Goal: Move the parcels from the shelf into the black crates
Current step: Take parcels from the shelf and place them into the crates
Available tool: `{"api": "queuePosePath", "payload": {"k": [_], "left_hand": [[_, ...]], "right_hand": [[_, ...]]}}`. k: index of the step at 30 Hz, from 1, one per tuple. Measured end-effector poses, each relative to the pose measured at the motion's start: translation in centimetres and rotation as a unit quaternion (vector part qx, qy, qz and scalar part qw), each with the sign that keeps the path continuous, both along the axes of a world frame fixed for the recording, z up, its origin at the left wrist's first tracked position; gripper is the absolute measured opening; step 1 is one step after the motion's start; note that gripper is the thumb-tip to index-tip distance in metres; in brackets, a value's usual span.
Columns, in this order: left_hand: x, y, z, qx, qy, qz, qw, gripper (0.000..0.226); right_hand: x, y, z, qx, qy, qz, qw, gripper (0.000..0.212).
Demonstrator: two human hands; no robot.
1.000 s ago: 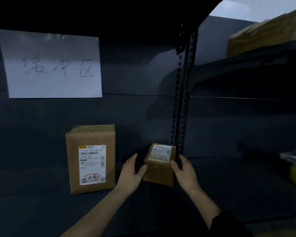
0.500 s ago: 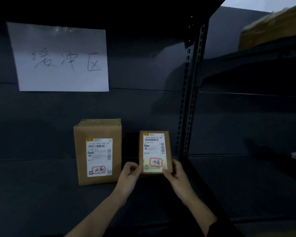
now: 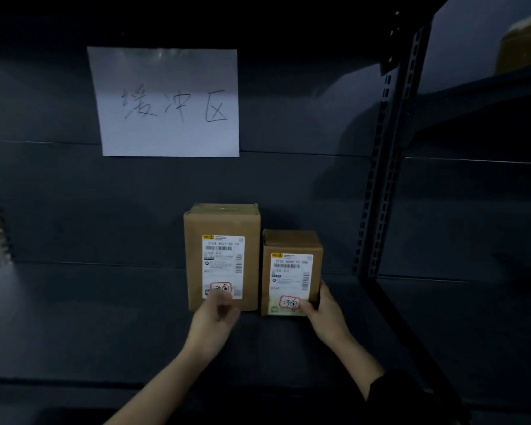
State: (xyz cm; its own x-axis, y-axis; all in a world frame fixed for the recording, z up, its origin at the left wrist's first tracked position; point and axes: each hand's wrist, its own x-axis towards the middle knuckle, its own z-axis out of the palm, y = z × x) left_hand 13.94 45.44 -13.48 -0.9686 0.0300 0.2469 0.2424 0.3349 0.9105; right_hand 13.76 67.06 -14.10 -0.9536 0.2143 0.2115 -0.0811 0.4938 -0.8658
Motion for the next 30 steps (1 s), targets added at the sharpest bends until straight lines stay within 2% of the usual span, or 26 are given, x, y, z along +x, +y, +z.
{"api": "queuePosePath", "payload": {"k": [3, 7, 11, 14, 20, 30], "left_hand": [[-0.4, -3.2, 0.0, -0.015, 0.035, 0.075, 0.996, 0.020], [-2.1, -5.8, 0.1, -0.066, 0.026, 0.134, 0.988, 0.036], [-4.0, -6.8, 0.2, -0.117, -0.027, 0.094, 0.988, 0.084], [-4.9, -6.8, 0.3, -0.153, -0.036, 0.044, 0.987, 0.097], [-5.2, -5.9, 0.6, -0.156, -0.054, -0.020, 0.986, 0.090], [-3.5, -5.5, 1.1, -0.113, -0.025, -0.008, 0.993, 0.083]], "right_hand": [[-0.8, -0.2, 0.0, -0.009, -0.008, -0.005, 1.000, 0.059], [-1.6, -0.4, 0.1, -0.013, -0.020, -0.009, 1.000, 0.059], [-2.0, -0.5, 0.3, -0.020, -0.028, -0.009, 0.999, 0.061], [-2.1, -0.4, 0.4, -0.021, -0.028, -0.007, 0.999, 0.063], [-2.1, -0.4, 0.4, -0.021, -0.043, 0.000, 0.999, 0.072], [0.2, -0.3, 0.8, -0.025, -0.033, -0.001, 0.999, 0.068]]}}
